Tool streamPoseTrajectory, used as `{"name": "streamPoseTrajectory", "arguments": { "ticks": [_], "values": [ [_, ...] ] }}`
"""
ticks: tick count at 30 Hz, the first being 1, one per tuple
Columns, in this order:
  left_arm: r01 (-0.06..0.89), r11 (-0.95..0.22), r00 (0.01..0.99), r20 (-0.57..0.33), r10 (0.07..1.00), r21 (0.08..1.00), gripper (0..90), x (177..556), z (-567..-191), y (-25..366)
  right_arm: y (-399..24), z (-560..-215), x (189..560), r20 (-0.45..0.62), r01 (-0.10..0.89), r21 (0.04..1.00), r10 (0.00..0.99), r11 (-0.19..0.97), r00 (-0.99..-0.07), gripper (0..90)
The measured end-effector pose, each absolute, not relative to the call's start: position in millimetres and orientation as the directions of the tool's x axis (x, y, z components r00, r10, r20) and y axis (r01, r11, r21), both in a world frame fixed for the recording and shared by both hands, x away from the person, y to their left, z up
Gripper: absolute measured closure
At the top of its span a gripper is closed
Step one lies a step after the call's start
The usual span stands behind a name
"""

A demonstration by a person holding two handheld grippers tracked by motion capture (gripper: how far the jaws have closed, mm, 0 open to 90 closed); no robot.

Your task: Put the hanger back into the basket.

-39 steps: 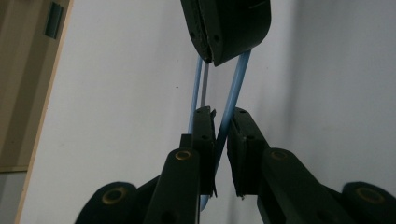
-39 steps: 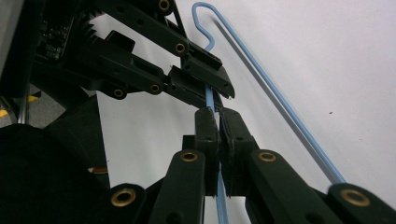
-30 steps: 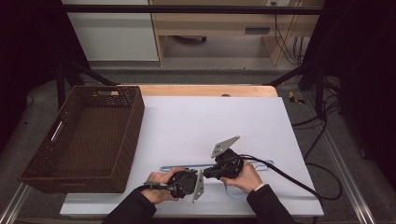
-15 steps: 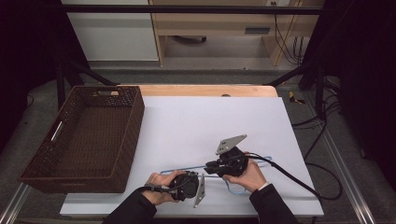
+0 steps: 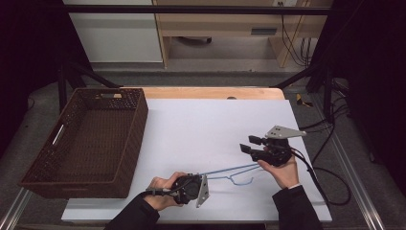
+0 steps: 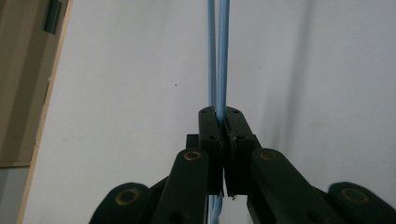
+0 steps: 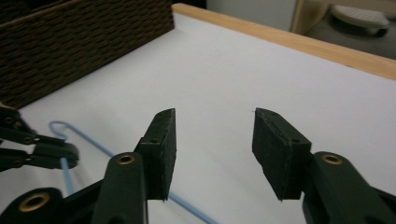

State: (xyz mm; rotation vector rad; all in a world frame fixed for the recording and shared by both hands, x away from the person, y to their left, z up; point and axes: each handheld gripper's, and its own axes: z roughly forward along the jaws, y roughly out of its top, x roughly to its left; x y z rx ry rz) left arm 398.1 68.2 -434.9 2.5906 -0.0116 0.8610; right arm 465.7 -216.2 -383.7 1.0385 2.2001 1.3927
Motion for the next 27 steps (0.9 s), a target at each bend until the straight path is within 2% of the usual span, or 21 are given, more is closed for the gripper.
{"name": "streamPoseTrajectory", "arguments": {
  "ticks": [2, 3, 5, 6, 7, 8, 9, 14, 15, 18, 24, 27],
  "values": [
    [-0.125, -0.916, 0.814, 0.567, 0.126, 0.382, 87.4, 398.4, -433.9, 68.8, -221.1, -383.8, 465.6, 0.098, 0.402, 0.883, 0.741, 0.244, -0.665, 47.6],
    [-0.1, -0.907, 0.824, 0.545, 0.155, 0.409, 87.5, 399.6, -430.6, 71.0, -230.1, -385.2, 466.1, 0.094, 0.398, 0.889, 0.762, 0.226, -0.641, 41.9],
    [-0.079, -0.899, 0.835, 0.522, 0.177, 0.431, 87.5, 401.3, -427.0, 73.6, -235.7, -386.4, 466.4, 0.087, 0.395, 0.893, 0.78, 0.214, -0.62, 36.5],
    [-0.079, -0.899, 0.835, 0.522, 0.177, 0.431, 87.4, 401.3, -427.0, 73.6, -235.7, -386.4, 466.4, 0.087, 0.395, 0.893, 0.78, 0.214, -0.62, 36.5],
    [-0.054, -0.894, 0.845, 0.498, 0.197, 0.445, 87.4, 402.5, -423.3, 76.2, -242.1, -387.7, 466.8, 0.079, 0.388, 0.899, 0.795, 0.204, -0.601, 31.0],
    [-0.054, -0.894, 0.845, 0.498, 0.197, 0.445, 87.5, 402.5, -423.3, 76.2, -242.1, -387.7, 466.8, 0.079, 0.388, 0.899, 0.795, 0.204, -0.601, 31.0],
    [-0.029, -0.884, 0.851, 0.475, 0.223, 0.466, 87.5, 403.5, -420.7, 78.7, -248.7, -387.8, 466.4, 0.074, 0.384, 0.904, 0.813, 0.19, -0.577, 26.7],
    [0.03, -0.863, 0.867, 0.417, 0.273, 0.503, 87.5, 406.9, -413.8, 84.8, -261.1, -386.5, 464.4, 0.077, 0.371, 0.915, 0.831, 0.162, -0.552, 24.1],
    [0.074, -0.838, 0.872, 0.373, 0.317, 0.54, 87.5, 409.0, -409.5, 89.0, -267.8, -386.4, 462.7, 0.082, 0.374, 0.915, 0.838, 0.151, -0.539, 23.4],
    [0.115, -0.808, 0.872, 0.331, 0.361, 0.578, 87.5, 411.3, -402.7, 95.3, -275.8, -387.3, 460.5, 0.088, 0.378, 0.915, 0.844, 0.142, -0.53, 22.3],
    [0.174, -0.77, 0.862, 0.282, 0.42, 0.614, 87.5, 414.8, -392.6, 105.8, -280.0, -389.1, 457.0, 0.081, 0.373, 0.917, 0.847, 0.144, -0.526, 19.0],
    [0.211, -0.75, 0.85, 0.262, 0.458, 0.627, 87.4, 417.1, -389.9, 110.5, -280.8, -391.5, 452.4, 0.07, 0.372, 0.916, 0.855, 0.149, -0.515, 13.5]
  ]
}}
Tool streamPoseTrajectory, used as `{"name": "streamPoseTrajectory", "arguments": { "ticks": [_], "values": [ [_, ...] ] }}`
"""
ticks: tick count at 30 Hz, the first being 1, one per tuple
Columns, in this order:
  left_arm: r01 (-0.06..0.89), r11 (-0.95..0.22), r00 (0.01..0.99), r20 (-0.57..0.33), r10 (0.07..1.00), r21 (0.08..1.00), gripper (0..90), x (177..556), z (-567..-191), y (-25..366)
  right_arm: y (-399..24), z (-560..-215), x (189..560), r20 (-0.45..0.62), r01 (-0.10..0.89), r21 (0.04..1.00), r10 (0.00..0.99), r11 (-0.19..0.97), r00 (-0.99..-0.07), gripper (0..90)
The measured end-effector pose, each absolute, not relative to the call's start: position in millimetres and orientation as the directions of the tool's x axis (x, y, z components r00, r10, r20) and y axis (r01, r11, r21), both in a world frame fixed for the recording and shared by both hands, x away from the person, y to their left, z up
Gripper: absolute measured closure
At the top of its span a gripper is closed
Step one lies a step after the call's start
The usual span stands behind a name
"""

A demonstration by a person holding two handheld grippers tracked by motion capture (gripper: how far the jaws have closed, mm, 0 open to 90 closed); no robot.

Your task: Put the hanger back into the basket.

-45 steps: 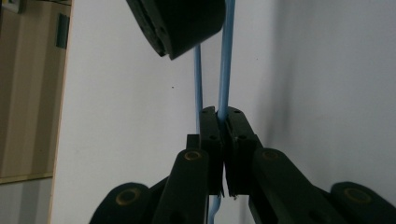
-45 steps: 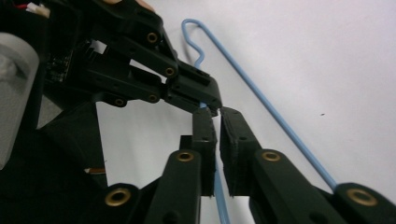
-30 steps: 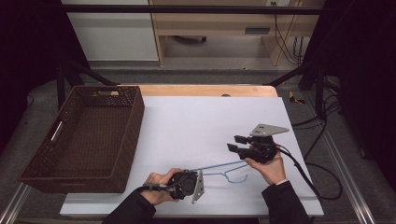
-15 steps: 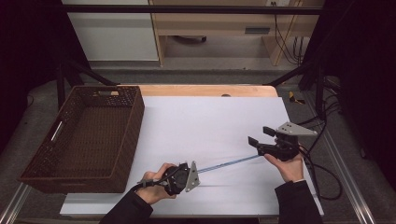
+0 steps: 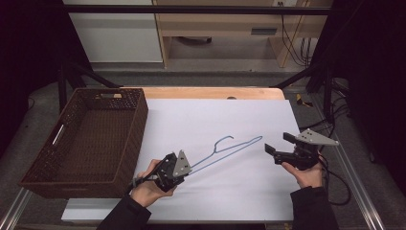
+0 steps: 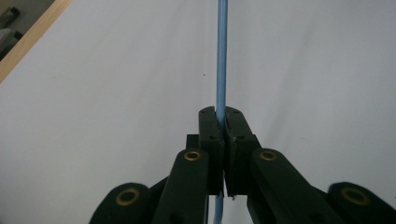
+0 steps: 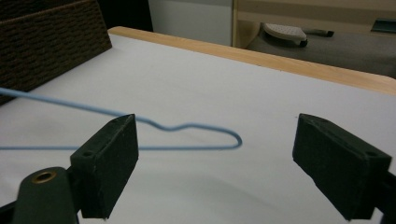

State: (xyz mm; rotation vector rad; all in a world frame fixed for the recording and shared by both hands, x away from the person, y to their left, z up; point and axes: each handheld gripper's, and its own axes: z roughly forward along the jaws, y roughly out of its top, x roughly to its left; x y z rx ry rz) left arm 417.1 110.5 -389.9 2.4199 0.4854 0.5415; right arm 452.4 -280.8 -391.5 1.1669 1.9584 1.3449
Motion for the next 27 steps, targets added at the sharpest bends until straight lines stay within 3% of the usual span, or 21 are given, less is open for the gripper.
{"name": "streamPoseTrajectory", "arguments": {
  "ticks": [8, 27],
  "values": [
    [0.3, -0.69, 0.815, 0.199, 0.544, 0.658, 87.4, 421.6, -380.0, 120.1, -283.2, -398.3, 443.6, 0.085, 0.388, 0.911, 0.854, 0.142, -0.513, 10.3],
    [0.364, -0.556, 0.746, 0.124, 0.654, 0.747, 87.4, 420.4, -346.6, 146.5, -285.0, -410.5, 432.7, 0.083, 0.396, 0.906, 0.853, 0.151, -0.516, 4.4]
  ]
}}
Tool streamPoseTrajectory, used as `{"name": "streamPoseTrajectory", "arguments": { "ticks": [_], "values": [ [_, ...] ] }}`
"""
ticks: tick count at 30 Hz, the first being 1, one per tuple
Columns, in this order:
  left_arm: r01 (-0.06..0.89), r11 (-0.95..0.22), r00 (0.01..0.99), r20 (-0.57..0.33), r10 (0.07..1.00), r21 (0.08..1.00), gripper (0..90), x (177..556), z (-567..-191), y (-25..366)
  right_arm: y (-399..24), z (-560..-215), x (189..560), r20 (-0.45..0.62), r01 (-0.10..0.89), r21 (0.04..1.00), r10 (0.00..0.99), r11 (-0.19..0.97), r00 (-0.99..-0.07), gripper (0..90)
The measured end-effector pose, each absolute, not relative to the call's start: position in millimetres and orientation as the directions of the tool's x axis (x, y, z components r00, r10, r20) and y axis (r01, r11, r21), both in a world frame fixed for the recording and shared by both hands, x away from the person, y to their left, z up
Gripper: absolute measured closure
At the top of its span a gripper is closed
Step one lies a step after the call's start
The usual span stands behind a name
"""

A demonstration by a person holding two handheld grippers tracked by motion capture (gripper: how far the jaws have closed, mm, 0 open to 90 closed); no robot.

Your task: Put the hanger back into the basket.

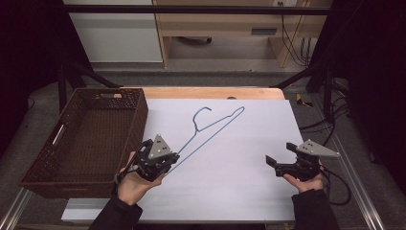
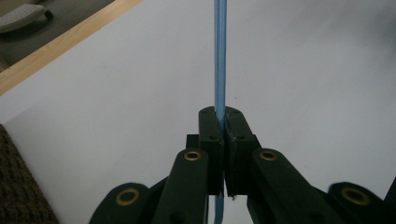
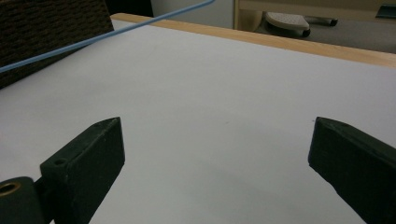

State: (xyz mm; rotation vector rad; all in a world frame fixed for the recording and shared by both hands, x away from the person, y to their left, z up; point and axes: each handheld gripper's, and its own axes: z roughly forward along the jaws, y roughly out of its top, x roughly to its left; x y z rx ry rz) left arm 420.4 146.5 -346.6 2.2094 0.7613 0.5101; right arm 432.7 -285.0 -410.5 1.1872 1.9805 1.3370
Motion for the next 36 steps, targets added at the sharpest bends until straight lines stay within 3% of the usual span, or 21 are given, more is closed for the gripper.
{"name": "streamPoseTrajectory", "arguments": {
  "ticks": [19, 36],
  "values": [
    [0.355, -0.547, 0.735, 0.136, 0.665, 0.758, 87.4, 428.4, -289.3, 184.1, -284.9, -411.6, 428.4, 0.074, 0.392, 0.906, 0.851, 0.161, -0.52, 4.1],
    [0.366, -0.518, 0.662, 0.175, 0.729, 0.773, 87.4, 437.8, -246.0, 237.6, -284.4, -410.2, 428.1, 0.063, 0.388, 0.905, 0.849, 0.172, -0.524, 4.1]
  ]
}}
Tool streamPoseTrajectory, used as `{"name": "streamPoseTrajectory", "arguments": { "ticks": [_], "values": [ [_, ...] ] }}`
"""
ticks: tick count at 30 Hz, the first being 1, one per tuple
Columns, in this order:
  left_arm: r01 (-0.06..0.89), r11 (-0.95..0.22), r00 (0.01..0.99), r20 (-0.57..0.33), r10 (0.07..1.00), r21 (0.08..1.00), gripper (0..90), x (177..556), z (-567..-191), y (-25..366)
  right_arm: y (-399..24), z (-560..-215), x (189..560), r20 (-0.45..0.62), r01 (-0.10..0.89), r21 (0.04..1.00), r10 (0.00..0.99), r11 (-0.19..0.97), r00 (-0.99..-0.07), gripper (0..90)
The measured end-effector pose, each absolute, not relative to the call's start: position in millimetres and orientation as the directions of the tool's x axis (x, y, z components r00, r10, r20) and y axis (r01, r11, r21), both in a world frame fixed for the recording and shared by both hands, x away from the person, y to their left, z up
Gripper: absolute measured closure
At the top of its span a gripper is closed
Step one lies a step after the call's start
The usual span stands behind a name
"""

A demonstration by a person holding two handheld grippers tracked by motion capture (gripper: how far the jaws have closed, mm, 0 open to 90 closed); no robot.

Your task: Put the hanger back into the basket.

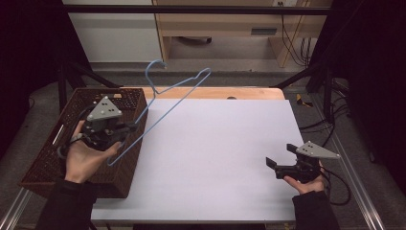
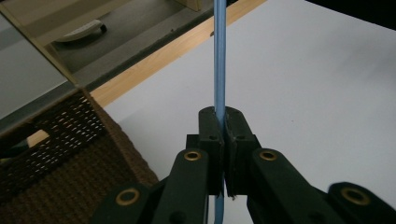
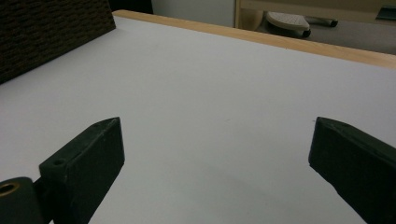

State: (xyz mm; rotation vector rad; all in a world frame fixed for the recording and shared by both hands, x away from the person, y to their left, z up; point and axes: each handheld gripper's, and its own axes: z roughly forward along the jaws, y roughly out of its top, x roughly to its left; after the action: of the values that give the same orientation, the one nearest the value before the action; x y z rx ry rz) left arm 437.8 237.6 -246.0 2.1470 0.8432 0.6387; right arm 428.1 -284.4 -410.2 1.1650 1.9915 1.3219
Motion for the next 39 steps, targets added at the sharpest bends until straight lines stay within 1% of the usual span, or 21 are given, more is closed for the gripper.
{"name": "streamPoseTrajectory", "arguments": {
  "ticks": [4, 8, 21, 39],
  "values": [
    [0.369, -0.497, 0.644, 0.169, 0.746, 0.786, 87.5, 438.5, -239.5, 251.6, -284.4, -410.0, 428.0, 0.064, 0.387, 0.906, 0.85, 0.17, -0.523, 4.0],
    [0.385, -0.5, 0.624, 0.18, 0.76, 0.776, 87.5, 440.9, -235.4, 263.1, -283.7, -410.2, 428.1, 0.066, 0.392, 0.904, 0.85, 0.171, -0.523, 3.8],
    [0.417, -0.443, 0.561, 0.16, 0.812, 0.794, 87.4, 452.2, -236.1, 300.8, -283.1, -410.5, 428.6, 0.068, 0.394, 0.903, 0.85, 0.171, -0.523, 3.2],
    [0.496, -0.428, 0.49, 0.163, 0.856, 0.756, 87.4, 446.9, -261.9, 374.6, -282.4, -409.8, 428.9, 0.065, 0.396, 0.902, 0.851, 0.174, -0.521, 3.0]
  ]
}}
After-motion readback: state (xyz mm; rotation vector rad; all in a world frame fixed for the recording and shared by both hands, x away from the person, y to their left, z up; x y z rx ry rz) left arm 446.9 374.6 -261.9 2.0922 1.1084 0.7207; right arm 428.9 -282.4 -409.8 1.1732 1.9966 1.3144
